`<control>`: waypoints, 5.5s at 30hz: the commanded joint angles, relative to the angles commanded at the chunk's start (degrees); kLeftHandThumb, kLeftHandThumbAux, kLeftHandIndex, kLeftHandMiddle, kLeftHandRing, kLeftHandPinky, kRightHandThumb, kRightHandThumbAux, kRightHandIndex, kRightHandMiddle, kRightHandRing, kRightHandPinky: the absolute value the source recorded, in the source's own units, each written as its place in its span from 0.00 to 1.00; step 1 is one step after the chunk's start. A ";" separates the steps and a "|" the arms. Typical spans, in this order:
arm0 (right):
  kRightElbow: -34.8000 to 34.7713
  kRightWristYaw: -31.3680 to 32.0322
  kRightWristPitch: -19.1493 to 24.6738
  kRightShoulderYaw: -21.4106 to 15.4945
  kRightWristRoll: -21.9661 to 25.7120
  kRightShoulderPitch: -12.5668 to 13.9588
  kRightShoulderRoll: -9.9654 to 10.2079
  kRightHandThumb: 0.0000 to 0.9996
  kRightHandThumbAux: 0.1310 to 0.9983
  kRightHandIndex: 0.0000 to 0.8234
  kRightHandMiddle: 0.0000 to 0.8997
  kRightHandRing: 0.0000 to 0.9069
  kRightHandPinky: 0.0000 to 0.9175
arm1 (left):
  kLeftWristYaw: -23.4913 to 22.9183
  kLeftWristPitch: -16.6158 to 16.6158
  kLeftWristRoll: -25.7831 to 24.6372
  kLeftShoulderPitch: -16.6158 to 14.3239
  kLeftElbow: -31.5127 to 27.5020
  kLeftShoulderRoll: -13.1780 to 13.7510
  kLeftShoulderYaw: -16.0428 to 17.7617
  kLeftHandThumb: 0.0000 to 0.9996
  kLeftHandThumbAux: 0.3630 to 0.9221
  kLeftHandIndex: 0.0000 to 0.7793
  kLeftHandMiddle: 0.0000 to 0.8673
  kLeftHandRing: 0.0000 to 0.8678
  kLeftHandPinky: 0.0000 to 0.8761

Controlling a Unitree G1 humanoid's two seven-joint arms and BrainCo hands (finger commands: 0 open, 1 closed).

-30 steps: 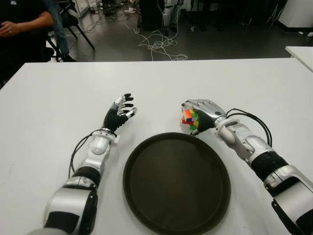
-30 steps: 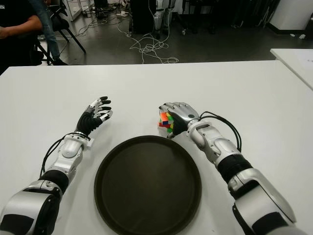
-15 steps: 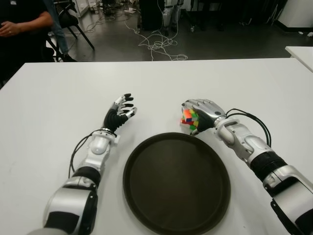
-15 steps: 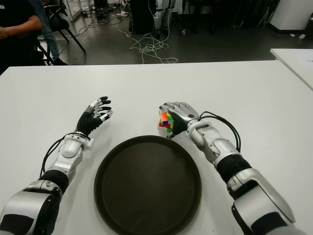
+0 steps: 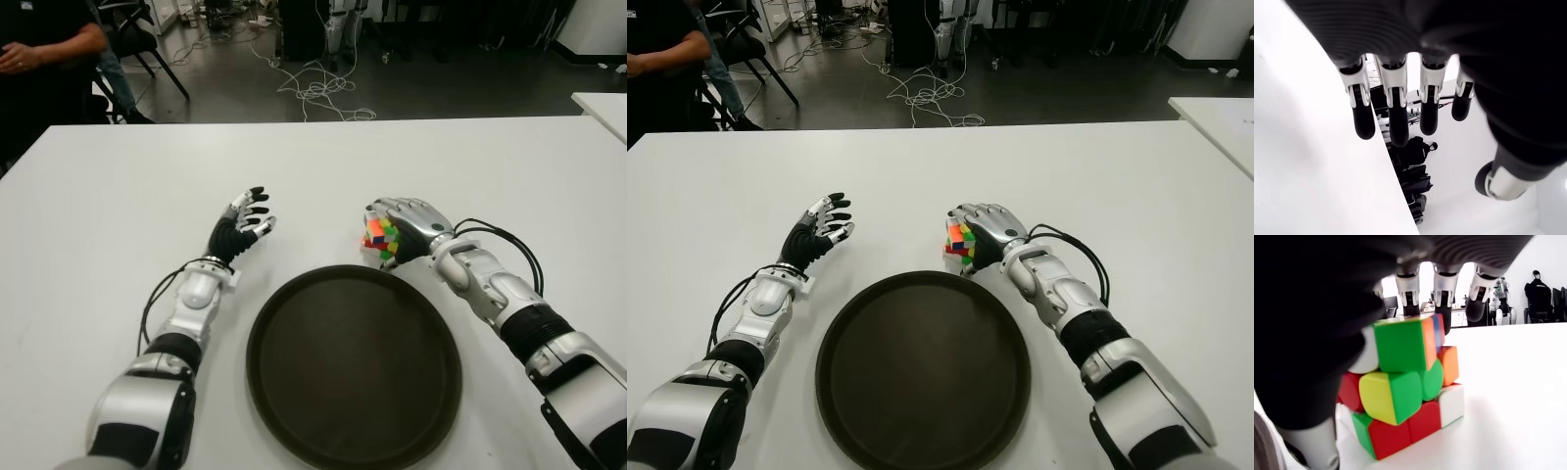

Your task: Pick up the Rubik's Cube and put it in the plate

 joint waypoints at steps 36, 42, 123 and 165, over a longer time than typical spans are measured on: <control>1.43 1.34 -1.13 -0.95 1.14 0.22 -1.36 0.00 0.75 0.12 0.13 0.13 0.10 | 2.07 -0.70 0.87 0.35 -0.43 -0.32 -0.60 0.09 0.57 0.19 0.22 0.24 0.25; 2.17 1.97 -1.81 -0.58 1.19 0.06 -1.29 0.00 0.76 0.13 0.14 0.14 0.12 | 2.91 -0.61 1.28 0.37 -0.40 -0.31 -0.93 0.08 0.58 0.18 0.21 0.23 0.25; 13.33 -3.69 2.73 -1.28 3.01 -2.59 3.33 0.68 0.70 0.51 0.71 0.70 0.67 | 2.50 -1.45 0.36 0.33 0.03 -0.69 -0.32 0.11 0.65 0.19 0.22 0.24 0.27; 11.98 -14.52 0.95 -4.56 5.10 -1.19 3.67 0.69 0.70 0.51 0.65 0.64 0.59 | 3.08 -1.85 0.81 0.37 -0.16 -0.46 -0.69 0.10 0.60 0.18 0.22 0.24 0.26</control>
